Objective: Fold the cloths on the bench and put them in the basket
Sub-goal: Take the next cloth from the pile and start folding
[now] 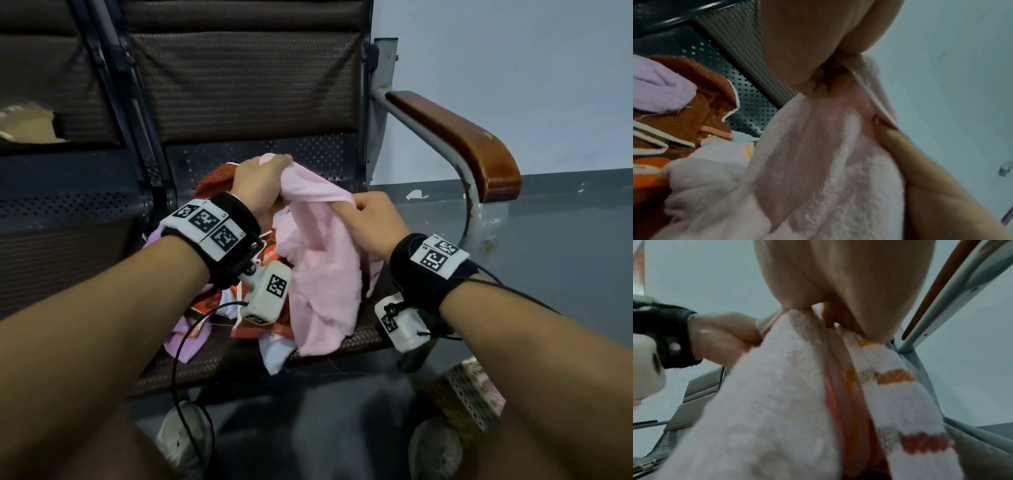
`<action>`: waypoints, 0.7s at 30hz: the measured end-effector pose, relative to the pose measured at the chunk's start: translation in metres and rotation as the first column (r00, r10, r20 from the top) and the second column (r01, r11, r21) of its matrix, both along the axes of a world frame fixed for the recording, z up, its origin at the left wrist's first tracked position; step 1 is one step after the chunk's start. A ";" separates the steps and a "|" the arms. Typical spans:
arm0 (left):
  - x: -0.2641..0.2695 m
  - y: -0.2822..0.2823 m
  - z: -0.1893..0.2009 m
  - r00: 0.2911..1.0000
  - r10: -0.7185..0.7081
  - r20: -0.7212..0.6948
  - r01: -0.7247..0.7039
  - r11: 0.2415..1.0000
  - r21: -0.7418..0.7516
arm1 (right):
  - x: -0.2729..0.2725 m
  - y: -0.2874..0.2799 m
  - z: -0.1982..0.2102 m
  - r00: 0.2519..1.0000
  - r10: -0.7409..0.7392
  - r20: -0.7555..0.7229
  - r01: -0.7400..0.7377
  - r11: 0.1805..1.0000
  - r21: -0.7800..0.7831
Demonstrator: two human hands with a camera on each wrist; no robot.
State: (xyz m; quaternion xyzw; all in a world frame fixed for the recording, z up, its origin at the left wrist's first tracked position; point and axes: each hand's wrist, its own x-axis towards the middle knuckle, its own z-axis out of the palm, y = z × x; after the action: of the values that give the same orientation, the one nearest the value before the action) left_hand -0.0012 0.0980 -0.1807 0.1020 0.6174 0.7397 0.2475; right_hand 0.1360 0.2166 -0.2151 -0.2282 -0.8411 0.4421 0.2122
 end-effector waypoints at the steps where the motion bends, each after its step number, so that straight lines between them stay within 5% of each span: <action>1: -0.001 -0.002 0.000 1.000 -0.010 -0.014 0.010 1.000 -0.008 | 0.002 0.002 0.001 0.999 0.032 -0.017 -0.032 0.999 -0.003; 8: -0.015 -0.015 -0.007 0.994 0.009 -0.113 -0.020 0.996 -0.088 | 0.008 -0.001 0.006 0.966 0.253 0.057 -0.230 0.938 -0.261; 14: -0.021 -0.023 -0.012 0.973 0.053 -0.224 -0.084 0.987 -0.134 | 0.003 -0.002 0.001 0.920 0.245 0.307 -0.290 0.951 0.111; 21: -0.023 -0.024 -0.009 0.985 0.079 -0.152 -0.104 0.982 -0.161 | 0.001 -0.012 -0.006 0.830 0.345 0.438 -0.464 0.863 0.199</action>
State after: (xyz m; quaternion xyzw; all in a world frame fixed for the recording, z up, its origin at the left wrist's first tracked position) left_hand -0.0241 0.0742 -0.1899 0.1056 0.6980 0.6862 0.1754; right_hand 0.1367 0.2046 -0.2206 -0.0910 -0.9518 0.2918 -0.0264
